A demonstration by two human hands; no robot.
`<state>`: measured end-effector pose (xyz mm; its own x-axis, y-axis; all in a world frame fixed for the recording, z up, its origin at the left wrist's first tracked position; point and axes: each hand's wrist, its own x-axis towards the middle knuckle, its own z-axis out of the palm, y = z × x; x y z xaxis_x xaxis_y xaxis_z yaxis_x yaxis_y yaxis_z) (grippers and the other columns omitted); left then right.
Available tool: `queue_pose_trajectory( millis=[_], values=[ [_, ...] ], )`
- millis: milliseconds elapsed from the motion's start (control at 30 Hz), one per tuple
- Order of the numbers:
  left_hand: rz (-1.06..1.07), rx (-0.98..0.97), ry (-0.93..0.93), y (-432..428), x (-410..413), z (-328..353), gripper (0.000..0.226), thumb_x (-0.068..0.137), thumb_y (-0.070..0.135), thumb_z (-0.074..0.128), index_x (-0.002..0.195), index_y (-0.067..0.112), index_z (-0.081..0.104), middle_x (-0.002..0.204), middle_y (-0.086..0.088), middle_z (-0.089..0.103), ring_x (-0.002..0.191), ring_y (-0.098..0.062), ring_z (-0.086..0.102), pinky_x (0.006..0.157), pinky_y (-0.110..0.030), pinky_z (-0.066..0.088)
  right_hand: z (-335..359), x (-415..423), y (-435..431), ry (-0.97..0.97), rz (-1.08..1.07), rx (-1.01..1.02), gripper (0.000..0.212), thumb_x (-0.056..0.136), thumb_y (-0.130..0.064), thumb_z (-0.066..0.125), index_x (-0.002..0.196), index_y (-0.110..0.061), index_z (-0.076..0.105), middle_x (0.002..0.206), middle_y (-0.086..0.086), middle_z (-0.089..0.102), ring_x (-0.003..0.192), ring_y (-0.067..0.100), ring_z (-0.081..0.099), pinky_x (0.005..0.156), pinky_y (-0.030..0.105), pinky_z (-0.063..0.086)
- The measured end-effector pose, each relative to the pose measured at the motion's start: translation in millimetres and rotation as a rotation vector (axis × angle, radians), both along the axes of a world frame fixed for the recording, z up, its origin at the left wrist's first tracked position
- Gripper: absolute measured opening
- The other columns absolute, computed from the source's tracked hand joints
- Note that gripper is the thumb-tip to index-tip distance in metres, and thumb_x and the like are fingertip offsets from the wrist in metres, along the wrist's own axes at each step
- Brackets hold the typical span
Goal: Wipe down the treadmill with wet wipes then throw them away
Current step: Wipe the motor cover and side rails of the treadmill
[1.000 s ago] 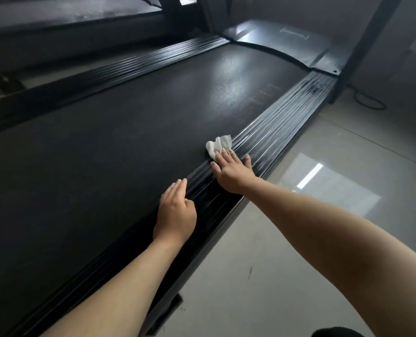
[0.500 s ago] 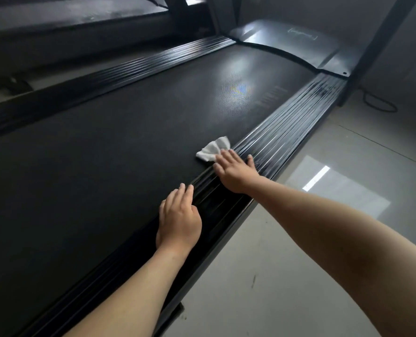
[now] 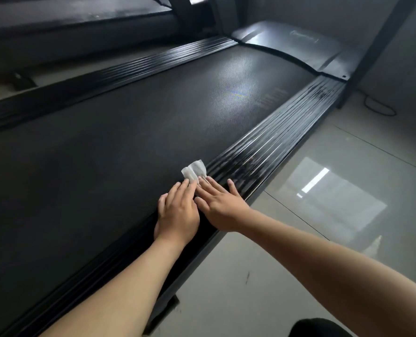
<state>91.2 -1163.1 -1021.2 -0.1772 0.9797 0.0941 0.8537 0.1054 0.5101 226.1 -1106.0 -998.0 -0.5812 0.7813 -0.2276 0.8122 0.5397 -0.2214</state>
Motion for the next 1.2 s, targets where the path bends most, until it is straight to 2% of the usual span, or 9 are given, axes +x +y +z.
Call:
queue_pose_trajectory(
  millis=[67, 233, 433, 767, 867, 967, 1067, 1133, 1200],
  values=[
    [-0.044, -0.019, 0.032, -1, 1, 1, 0.053, 0.105, 0.023, 0.034, 0.157, 0.032, 0.032, 0.165, 0.009, 0.026, 0.153, -0.012, 0.018, 0.122, -0.042, 0.011, -1, 10, 7, -0.021, -0.043, 0.043, 0.055, 0.108, -0.045, 0.014, 0.161, -0.034, 0.007, 0.169, -0.010, -0.003, 0.154, 0.008, -0.008, 0.119, 0.059, -0.007],
    [-0.085, -0.038, 0.056, -3, 1, 1, 0.062, 0.095, 0.032, 0.019, 0.155, 0.034, 0.035, 0.166, 0.011, 0.024, 0.153, -0.009, 0.017, 0.123, -0.045, 0.006, -3, 58, 41, 0.042, -0.410, 0.020, 0.058, 0.107, -0.049, 0.017, 0.161, -0.029, 0.009, 0.169, -0.007, -0.007, 0.154, 0.011, -0.012, 0.119, 0.057, -0.013],
    [-0.064, -0.022, 0.033, -3, 0, 0, 0.050, 0.105, 0.021, 0.035, 0.154, 0.031, 0.037, 0.166, 0.009, 0.025, 0.152, -0.009, 0.018, 0.124, -0.044, 0.006, -5, 69, 46, 0.099, -0.618, 0.001, 0.063, 0.106, -0.050, 0.017, 0.162, -0.024, 0.006, 0.169, 0.000, -0.010, 0.154, 0.016, -0.014, 0.122, 0.052, -0.012],
    [-0.064, 0.075, -0.065, -2, 0, 4, 0.047, 0.103, 0.018, 0.042, 0.149, 0.027, 0.046, 0.159, 0.004, 0.040, 0.147, -0.012, 0.031, 0.122, -0.045, 0.018, -14, 25, -45, 0.117, -0.201, 0.114, 0.054, 0.109, -0.041, 0.018, 0.161, -0.026, 0.015, 0.169, -0.005, 0.003, 0.155, 0.013, -0.008, 0.122, 0.054, -0.006],
    [-0.128, 0.132, -0.050, -5, -1, 4, 0.050, 0.100, 0.021, 0.050, 0.149, 0.027, 0.047, 0.159, 0.002, 0.039, 0.146, -0.015, 0.033, 0.121, -0.044, 0.018, -12, 30, -37, 0.312, -0.216, 0.202, 0.038, 0.109, -0.028, 0.035, 0.144, -0.027, 0.051, 0.156, -0.006, 0.043, 0.150, 0.013, 0.027, 0.121, 0.052, 0.004],
    [-0.212, 0.139, 0.015, -6, -1, 3, 0.053, 0.094, 0.033, 0.049, 0.146, 0.029, 0.050, 0.155, 0.004, 0.045, 0.143, -0.017, 0.036, 0.120, -0.046, 0.020, -9, 28, -35, 0.614, -0.376, 0.208, 0.032, 0.093, -0.004, 0.054, 0.113, -0.022, 0.072, 0.116, -0.003, 0.071, 0.114, 0.018, 0.063, 0.108, 0.039, 0.038],
    [-0.241, 0.175, -0.006, -6, 0, 5, 0.045, 0.091, 0.044, 0.042, 0.118, 0.023, 0.070, 0.119, 0.005, 0.069, 0.119, -0.022, 0.058, 0.108, -0.042, 0.034, 8, 19, -39, 0.949, -0.589, 0.063, 0.033, 0.088, 0.000, 0.061, 0.113, -0.021, 0.068, 0.110, -0.005, 0.070, 0.103, 0.011, 0.065, 0.090, 0.022, 0.049],
    [-0.267, 0.205, -0.063, -6, 3, 9, 0.036, 0.093, 0.040, 0.047, 0.105, 0.019, 0.073, 0.096, 0.003, 0.072, 0.100, -0.022, 0.063, 0.094, -0.039, 0.044, 15, 14, -40, 1.087, -0.669, 0.056, 0.035, 0.086, -0.003, 0.065, 0.110, -0.027, 0.057, 0.108, -0.007, 0.064, 0.103, 0.009, 0.062, 0.087, 0.021, 0.050],
    [-0.294, 0.192, -0.154, -6, 9, 19, 0.024, 0.097, 0.030, 0.056, 0.105, 0.015, 0.073, 0.088, -0.002, 0.071, 0.093, -0.022, 0.062, 0.087, -0.039, 0.048, 17, 10, -40, 1.161, -0.763, 0.021, 0.033, 0.085, -0.012, 0.070, 0.102, -0.032, 0.050, 0.101, -0.005, 0.061, 0.095, 0.011, 0.060, 0.082, 0.028, 0.051]
  ],
)
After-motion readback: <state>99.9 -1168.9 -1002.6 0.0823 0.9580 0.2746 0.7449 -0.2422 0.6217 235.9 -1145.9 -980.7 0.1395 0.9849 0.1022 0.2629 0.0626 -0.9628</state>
